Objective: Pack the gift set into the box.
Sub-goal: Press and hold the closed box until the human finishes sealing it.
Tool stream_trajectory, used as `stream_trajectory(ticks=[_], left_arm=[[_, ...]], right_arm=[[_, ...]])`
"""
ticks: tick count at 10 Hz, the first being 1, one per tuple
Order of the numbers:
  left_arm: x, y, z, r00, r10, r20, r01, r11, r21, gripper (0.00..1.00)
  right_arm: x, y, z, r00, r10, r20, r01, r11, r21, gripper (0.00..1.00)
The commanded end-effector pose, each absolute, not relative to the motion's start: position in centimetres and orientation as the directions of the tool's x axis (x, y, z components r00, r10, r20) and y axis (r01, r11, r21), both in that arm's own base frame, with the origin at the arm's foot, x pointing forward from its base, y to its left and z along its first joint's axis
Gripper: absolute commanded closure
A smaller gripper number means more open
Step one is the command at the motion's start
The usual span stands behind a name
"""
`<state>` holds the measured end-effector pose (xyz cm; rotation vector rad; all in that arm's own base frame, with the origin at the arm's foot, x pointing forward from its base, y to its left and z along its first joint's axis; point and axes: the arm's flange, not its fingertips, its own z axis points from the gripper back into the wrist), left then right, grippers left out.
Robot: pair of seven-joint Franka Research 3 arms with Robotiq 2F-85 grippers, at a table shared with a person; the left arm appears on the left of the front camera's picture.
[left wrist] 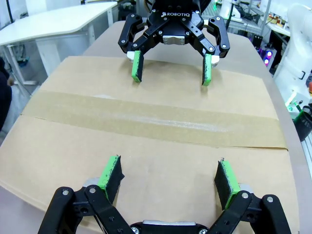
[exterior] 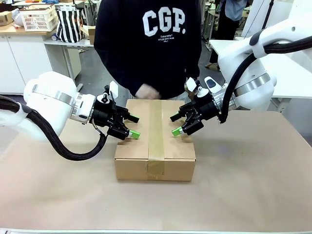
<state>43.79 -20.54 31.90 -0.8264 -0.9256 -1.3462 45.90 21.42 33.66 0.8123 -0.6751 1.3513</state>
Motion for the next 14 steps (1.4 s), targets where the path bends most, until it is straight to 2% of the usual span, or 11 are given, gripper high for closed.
stream_trajectory(ticks=[1, 14], left_arm=[[43.65, -20.51, 31.85, -0.006, -0.426, 0.905, 0.997, 0.062, 0.036, 0.0], [43.65, -20.51, 31.85, -0.006, -0.426, 0.905, 0.997, 0.062, 0.036, 0.0]], right_arm=[[45.85, 21.36, 33.51, 0.12, 0.565, 0.817, -0.992, 0.045, 0.115, 0.0], [45.9, 21.42, 33.66, 0.113, 0.566, 0.816, -0.993, 0.034, 0.114, 0.0]])
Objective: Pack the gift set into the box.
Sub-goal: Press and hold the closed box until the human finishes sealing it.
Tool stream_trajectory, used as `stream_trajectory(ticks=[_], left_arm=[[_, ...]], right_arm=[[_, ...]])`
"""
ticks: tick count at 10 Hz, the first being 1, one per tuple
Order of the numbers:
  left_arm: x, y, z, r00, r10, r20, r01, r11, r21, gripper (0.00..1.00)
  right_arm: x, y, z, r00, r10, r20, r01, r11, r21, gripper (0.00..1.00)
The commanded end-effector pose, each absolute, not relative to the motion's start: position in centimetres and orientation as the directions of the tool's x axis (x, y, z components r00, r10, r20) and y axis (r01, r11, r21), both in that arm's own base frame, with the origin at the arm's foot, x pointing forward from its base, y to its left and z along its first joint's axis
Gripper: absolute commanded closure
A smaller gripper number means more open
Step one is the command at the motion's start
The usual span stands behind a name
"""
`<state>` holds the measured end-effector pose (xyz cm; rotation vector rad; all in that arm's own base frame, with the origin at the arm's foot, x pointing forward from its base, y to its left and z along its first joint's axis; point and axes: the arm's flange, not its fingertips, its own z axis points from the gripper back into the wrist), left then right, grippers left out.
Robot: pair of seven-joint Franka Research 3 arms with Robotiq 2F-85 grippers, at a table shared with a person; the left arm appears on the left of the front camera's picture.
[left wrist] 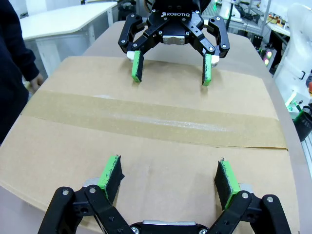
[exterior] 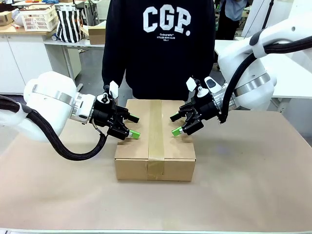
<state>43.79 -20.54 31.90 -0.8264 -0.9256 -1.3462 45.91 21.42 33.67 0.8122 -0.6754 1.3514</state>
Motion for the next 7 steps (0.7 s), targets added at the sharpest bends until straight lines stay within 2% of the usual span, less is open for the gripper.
stream_trajectory(ticks=[1, 2, 3, 4, 5, 6, 7], left_arm=[[43.8, -20.5, 31.9, -0.001, -0.424, 0.906, 0.997, 0.064, 0.031, 0.0], [43.8, -20.3, 32.4, 0.032, -0.371, 0.928, 0.999, 0.032, -0.022, 0.0], [43.8, -20.0, 33.8, 0.139, -0.249, 0.958, 0.989, -0.021, -0.149, 0.0], [43.6, -19.4, 35.9, 0.279, -0.213, 0.936, 0.957, -0.016, -0.289, 0.0], [43.0, -18.8, 38.4, 0.396, -0.174, 0.902, 0.916, 0.0, -0.402, 0.0], [41.8, -17.6, 40.5, 0.545, -0.186, 0.818, 0.835, 0.036, -0.549, 0.0], [40.5, -16.4, 41.6, 0.622, -0.251, 0.742, 0.771, 0.027, -0.637, 0.0]], right_arm=[[46.0, 21.2, 34.3, 0.099, 0.558, 0.824, -0.995, 0.041, 0.092, 0.0], [46.0, 21.1, 34.6, 0.143, 0.54, 0.829, -0.989, 0.044, 0.142, 0.0], [46.2, 21.1, 35.7, 0.21, 0.529, 0.822, -0.975, 0.051, 0.216, 0.0], [46.1, 20.9, 38.0, 0.319, 0.504, 0.803, -0.944, 0.097, 0.314, 0.0], [45.2, 20.4, 40.8, 0.472, 0.436, 0.766, -0.877, 0.149, 0.456, 0.0], [43.5, 19.4, 42.7, 0.645, 0.373, 0.667, -0.754, 0.169, 0.635, 0.0], [41.4, 18.7, 43.8, 0.725, 0.369, 0.581, -0.673, 0.202, 0.711, 0.0]])
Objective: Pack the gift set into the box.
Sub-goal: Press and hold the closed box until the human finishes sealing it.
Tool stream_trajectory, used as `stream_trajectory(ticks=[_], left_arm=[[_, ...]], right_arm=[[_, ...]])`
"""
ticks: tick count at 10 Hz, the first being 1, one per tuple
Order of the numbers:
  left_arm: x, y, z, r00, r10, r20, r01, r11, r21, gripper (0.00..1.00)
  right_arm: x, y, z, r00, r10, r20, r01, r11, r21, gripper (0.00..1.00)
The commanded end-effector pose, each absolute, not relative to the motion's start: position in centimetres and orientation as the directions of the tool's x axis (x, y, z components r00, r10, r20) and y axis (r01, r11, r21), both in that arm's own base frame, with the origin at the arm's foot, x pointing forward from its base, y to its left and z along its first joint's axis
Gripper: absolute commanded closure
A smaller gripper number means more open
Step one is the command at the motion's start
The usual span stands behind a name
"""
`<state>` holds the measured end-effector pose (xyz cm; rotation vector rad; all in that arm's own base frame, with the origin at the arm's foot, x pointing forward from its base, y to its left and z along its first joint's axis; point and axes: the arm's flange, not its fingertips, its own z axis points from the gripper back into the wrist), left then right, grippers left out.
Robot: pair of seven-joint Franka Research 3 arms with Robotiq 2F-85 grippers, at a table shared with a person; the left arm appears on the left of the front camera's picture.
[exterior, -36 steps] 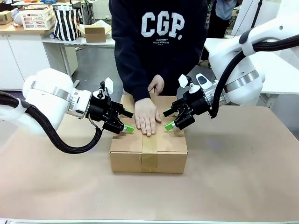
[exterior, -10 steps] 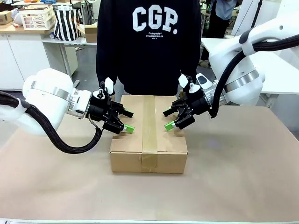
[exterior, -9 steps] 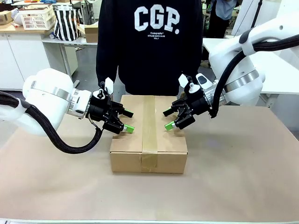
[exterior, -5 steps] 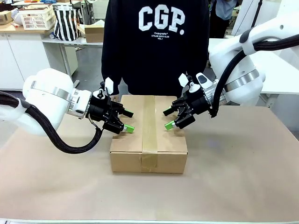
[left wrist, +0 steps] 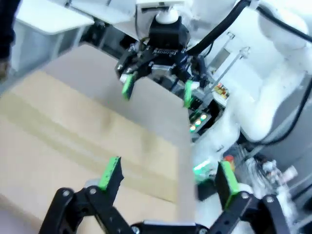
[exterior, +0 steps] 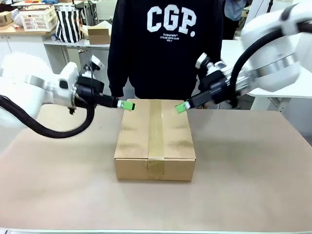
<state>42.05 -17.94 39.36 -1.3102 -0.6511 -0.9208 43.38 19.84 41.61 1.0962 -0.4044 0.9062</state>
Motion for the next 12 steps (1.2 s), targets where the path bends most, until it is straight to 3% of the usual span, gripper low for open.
stream_trajectory(ticks=[1, 2, 3, 5, 7, 8, 12], left_arm=[[39.2, -15.3, 42.1, 0.673, -0.308, 0.673, 0.7, -0.029, -0.713, 0.0], [37.8, -13.5, 42.2, 0.785, -0.333, 0.522, 0.547, -0.02, -0.837, 0.0], [37.0, -10.9, 42.2, 0.844, -0.298, 0.445, 0.46, -0.02, -0.887, 0.0], [35.4, -4.8, 42.0, 0.894, -0.079, 0.44, 0.442, 0.001, -0.897, 0.0], [34.0, -0.3, 40.4, 0.901, 0.065, 0.429, 0.428, 0.034, -0.903, 0.0], [35.5, -3.9, 41.2, 0.9, -0.094, 0.427, 0.429, 0.002, -0.903, 0.0], [35.5, -3.9, 41.2, 0.9, -0.094, 0.427, 0.429, 0.002, -0.903, 0.0]], right_arm=[[39.1, 17.9, 44.4, 0.8, 0.312, 0.512, -0.589, 0.251, 0.768, 0.0], [37.2, 16.4, 44.7, 0.85, 0.244, 0.466, -0.524, 0.3, 0.797, 0.0], [35.3, 13.8, 45.1, 0.868, 0.113, 0.484, -0.493, 0.321, 0.809, 0.0], [31.9, 6.5, 43.5, 0.851, -0.28, 0.445, -0.348, 0.333, 0.876, 0.0], [30.2, 1.4, 40.7, 0.763, -0.506, 0.402, -0.274, 0.311, 0.91, 0.0], [37.4, 4.9, 45.9, 0.883, -0.214, 0.419, -0.335, 0.337, 0.88, 0.0], [37.4, 4.9, 45.9, 0.883, -0.214, 0.419, -0.335, 0.337, 0.88, 0.0]])
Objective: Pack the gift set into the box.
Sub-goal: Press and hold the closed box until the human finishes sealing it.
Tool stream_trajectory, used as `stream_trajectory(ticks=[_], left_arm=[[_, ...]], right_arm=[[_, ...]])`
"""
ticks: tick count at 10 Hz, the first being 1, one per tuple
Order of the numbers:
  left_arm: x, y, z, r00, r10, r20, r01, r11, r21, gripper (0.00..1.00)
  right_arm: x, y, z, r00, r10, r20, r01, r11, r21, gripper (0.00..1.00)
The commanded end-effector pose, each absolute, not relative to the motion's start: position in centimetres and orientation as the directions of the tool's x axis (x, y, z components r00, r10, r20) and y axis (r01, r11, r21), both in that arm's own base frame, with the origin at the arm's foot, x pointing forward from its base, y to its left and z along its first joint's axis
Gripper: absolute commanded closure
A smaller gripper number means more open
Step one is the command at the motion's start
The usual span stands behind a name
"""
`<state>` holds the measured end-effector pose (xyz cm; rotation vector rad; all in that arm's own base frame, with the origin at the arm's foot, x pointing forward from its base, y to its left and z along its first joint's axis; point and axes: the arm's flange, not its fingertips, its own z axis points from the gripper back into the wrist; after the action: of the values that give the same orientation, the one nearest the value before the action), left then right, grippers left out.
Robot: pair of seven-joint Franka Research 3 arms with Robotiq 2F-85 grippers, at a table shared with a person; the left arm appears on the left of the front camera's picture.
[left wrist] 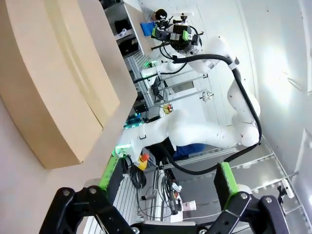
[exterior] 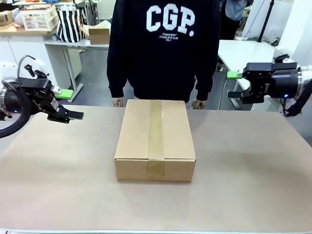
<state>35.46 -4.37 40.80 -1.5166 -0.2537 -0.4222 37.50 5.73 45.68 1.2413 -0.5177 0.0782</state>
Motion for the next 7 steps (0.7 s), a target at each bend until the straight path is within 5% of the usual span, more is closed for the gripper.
stream_trajectory(ticks=[1, 7], left_arm=[[35.55, -3.85, 41.19, 0.9, -0.094, 0.427, 0.429, 0.002, -0.903, 0.0], [35.55, -3.85, 41.19, 0.9, -0.094, 0.427, 0.429, 0.002, -0.903, 0.0]], right_arm=[[37.44, 4.89, 45.91, 0.883, -0.214, 0.419, -0.335, 0.337, 0.88, 0.0], [37.44, 4.89, 45.91, 0.883, -0.214, 0.419, -0.335, 0.337, 0.88, 0.0]])
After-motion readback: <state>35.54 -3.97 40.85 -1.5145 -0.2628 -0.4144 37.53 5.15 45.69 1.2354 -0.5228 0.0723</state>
